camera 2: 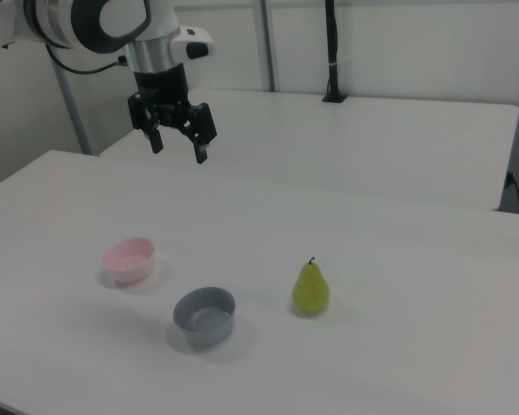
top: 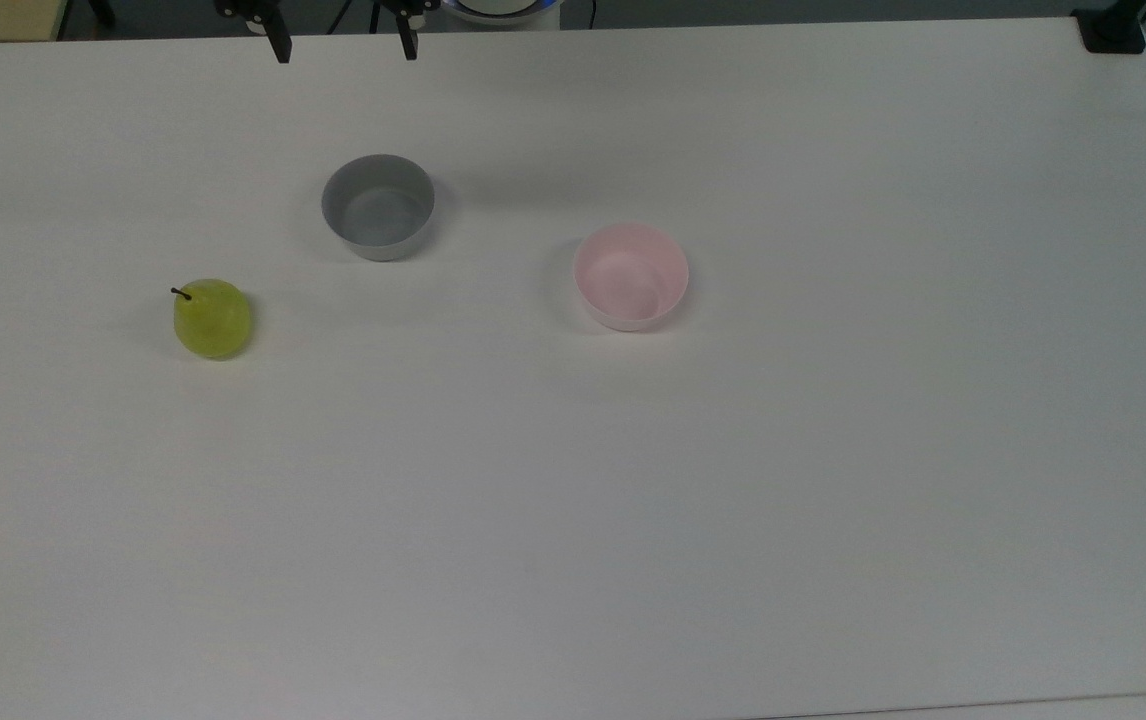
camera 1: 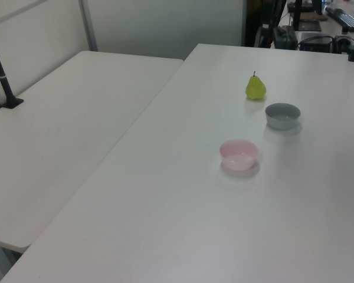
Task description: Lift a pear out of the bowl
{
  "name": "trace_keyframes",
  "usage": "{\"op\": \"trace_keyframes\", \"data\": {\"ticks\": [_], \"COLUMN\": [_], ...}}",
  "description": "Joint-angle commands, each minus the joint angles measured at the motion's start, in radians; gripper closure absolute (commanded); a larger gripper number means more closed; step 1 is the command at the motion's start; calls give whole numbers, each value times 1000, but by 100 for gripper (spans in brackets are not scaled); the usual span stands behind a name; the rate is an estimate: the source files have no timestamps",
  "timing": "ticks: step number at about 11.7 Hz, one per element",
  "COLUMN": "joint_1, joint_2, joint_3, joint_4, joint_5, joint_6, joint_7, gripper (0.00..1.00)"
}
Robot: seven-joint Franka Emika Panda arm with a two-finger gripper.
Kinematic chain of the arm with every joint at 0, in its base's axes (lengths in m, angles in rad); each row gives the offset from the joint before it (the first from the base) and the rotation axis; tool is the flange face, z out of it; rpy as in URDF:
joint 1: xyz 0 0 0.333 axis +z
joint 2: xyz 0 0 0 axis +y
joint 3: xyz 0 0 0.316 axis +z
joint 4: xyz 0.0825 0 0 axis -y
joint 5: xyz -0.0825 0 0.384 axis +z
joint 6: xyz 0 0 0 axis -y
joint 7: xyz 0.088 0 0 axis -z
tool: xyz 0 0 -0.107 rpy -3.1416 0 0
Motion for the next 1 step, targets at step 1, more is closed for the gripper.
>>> {"op": "trace_keyframes", "data": {"ticks": [1], "joint_1": [27], "joint_2": [-28], "joint_3": [-12], "joint_4": [-40], "joint_5": [8], "joint_6": [28], "joint_7": [-21], "gripper": [0]}}
